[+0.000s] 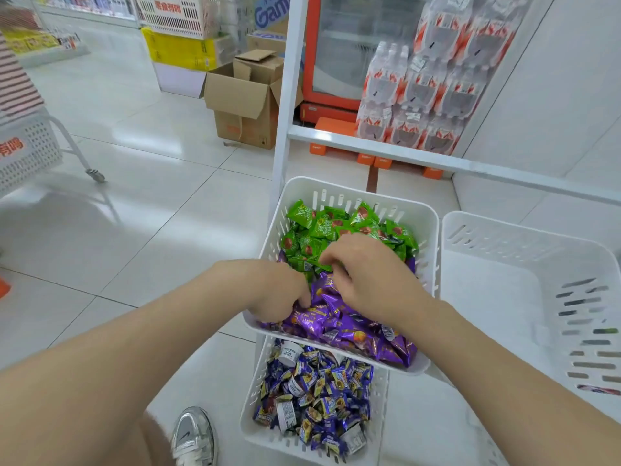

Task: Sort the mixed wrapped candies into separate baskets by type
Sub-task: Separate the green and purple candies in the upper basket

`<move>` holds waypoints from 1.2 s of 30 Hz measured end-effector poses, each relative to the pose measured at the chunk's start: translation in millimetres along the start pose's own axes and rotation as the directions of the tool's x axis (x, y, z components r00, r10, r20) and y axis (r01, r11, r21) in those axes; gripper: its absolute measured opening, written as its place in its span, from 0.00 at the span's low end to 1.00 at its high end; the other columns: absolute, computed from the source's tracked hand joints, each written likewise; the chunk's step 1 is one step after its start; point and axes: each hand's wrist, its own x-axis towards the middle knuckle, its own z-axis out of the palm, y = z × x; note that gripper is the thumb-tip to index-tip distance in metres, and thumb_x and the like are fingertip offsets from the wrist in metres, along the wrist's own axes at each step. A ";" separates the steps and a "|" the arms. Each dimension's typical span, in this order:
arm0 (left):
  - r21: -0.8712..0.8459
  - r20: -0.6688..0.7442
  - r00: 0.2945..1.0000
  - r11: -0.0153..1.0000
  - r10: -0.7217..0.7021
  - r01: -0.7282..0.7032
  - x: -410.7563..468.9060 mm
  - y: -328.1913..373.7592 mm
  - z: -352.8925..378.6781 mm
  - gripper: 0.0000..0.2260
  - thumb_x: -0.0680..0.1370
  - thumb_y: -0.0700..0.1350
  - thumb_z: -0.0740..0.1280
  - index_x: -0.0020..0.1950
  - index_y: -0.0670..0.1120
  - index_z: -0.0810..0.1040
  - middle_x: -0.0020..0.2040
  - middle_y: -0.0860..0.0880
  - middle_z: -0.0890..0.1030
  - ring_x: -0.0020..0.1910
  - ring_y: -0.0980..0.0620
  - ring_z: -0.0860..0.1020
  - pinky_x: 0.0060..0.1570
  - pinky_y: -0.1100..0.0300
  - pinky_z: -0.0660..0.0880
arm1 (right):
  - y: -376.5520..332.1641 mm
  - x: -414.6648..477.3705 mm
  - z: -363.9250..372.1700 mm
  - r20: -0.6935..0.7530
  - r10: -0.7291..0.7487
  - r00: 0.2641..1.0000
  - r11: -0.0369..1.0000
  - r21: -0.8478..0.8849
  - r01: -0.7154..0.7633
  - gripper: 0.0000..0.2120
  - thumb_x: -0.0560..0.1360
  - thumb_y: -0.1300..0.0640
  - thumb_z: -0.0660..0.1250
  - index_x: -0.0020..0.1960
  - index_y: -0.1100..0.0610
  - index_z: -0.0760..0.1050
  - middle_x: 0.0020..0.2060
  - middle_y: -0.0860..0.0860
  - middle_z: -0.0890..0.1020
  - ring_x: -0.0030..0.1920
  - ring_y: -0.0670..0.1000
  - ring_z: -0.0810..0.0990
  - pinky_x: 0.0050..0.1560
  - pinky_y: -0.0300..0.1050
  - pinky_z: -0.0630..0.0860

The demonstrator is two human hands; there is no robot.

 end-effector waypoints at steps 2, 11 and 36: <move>0.049 0.040 0.999 0.999 0.006 -0.008 -9.3 3.9 5.0 0.22 0.80 0.36 0.56 0.73 0.47 0.73 0.63 0.44 0.76 0.60 0.40 0.75 0.60 0.46 0.74 | -3.8 -0.8 8.0 0.047 -0.031 0.998 0.999 0.047 0.028 0.13 0.76 0.66 0.67 0.56 0.56 0.83 0.49 0.53 0.85 0.52 0.56 0.81 0.55 0.55 0.78; 0.152 -0.495 0.869 0.986 0.015 0.069 -28.5 -16.4 15.3 0.08 0.73 0.39 0.64 0.40 0.51 0.78 0.41 0.53 0.74 0.47 0.47 0.73 0.42 0.53 0.74 | -19.3 33.1 34.2 0.037 -0.072 0.997 0.969 -0.235 0.078 0.06 0.71 0.53 0.76 0.46 0.50 0.80 0.41 0.47 0.83 0.50 0.56 0.75 0.50 0.54 0.68; -0.278 -0.394 0.858 0.932 -0.331 0.232 -29.2 -34.5 9.7 0.16 0.78 0.44 0.61 0.66 0.49 0.69 0.61 0.46 0.75 0.59 0.39 0.77 0.51 0.49 0.76 | -19.7 56.1 42.0 0.215 -0.079 0.973 0.824 -0.536 0.185 0.04 0.64 0.58 0.75 0.36 0.50 0.83 0.35 0.45 0.78 0.52 0.57 0.70 0.48 0.53 0.57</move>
